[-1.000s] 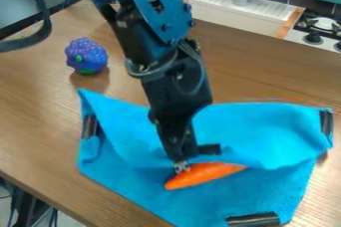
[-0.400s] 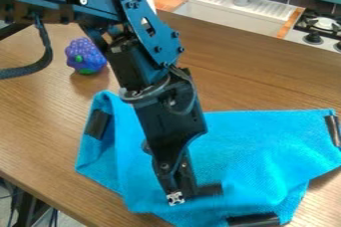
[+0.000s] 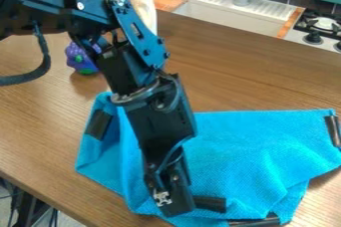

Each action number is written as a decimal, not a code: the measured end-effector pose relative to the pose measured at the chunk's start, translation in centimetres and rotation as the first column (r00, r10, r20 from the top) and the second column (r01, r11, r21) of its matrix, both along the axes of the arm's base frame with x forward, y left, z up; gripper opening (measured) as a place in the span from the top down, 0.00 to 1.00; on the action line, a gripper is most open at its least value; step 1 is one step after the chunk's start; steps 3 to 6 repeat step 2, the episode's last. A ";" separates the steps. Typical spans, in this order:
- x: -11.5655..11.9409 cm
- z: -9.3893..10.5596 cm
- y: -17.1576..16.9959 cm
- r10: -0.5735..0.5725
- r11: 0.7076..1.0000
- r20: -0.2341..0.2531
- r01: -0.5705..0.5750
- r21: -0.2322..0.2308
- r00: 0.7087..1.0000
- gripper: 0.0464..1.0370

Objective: Fold the cloth with carrot from top to bottom

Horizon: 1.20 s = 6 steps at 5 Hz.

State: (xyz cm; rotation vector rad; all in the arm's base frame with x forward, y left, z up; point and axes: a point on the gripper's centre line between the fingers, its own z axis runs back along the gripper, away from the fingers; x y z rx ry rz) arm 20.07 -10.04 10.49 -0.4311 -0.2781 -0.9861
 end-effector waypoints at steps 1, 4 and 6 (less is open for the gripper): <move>0.1 1.6 1.1 0.008 0.999 0.109 -0.012 0.034 0.994 0.04; -0.5 4.6 2.7 -0.012 0.992 0.292 -0.025 0.125 0.956 0.04; -0.5 4.6 2.7 -0.012 0.992 0.292 -0.025 0.125 0.956 0.04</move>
